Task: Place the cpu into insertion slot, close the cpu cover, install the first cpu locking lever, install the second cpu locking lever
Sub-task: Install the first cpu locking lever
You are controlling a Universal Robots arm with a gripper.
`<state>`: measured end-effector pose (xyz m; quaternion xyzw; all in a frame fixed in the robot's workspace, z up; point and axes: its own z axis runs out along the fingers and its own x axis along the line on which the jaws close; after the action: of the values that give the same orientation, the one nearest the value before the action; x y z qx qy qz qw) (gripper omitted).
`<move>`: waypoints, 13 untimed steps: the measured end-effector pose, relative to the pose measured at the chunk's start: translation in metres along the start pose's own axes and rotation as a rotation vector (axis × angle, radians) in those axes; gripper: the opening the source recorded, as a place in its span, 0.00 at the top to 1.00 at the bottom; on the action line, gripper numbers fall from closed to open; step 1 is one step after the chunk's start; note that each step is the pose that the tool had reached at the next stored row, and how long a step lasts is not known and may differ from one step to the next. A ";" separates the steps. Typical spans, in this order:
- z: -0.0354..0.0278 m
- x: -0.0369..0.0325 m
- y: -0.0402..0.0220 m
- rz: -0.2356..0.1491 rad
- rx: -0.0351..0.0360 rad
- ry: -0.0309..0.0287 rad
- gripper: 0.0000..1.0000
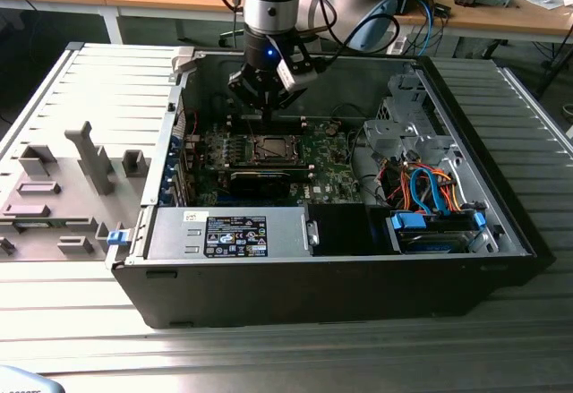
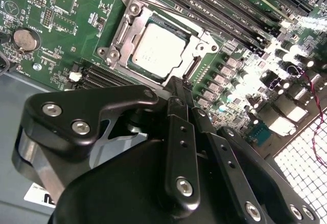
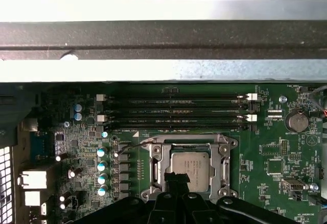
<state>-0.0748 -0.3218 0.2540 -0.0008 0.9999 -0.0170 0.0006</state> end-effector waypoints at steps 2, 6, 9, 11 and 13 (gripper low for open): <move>0.0000 0.0003 0.0014 0.000 0.0000 -0.0001 0.89; -0.0001 0.0010 0.0023 0.000 0.0000 0.0000 0.89; -0.0001 0.0016 0.0031 0.000 -0.0001 0.0000 0.89; -0.0001 0.0019 0.0038 0.000 0.0000 0.0000 0.89; -0.0001 0.0022 0.0044 0.000 0.0000 -0.0001 0.89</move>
<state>-0.0770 -0.3174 0.2540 -0.0009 0.9999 -0.0170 0.0007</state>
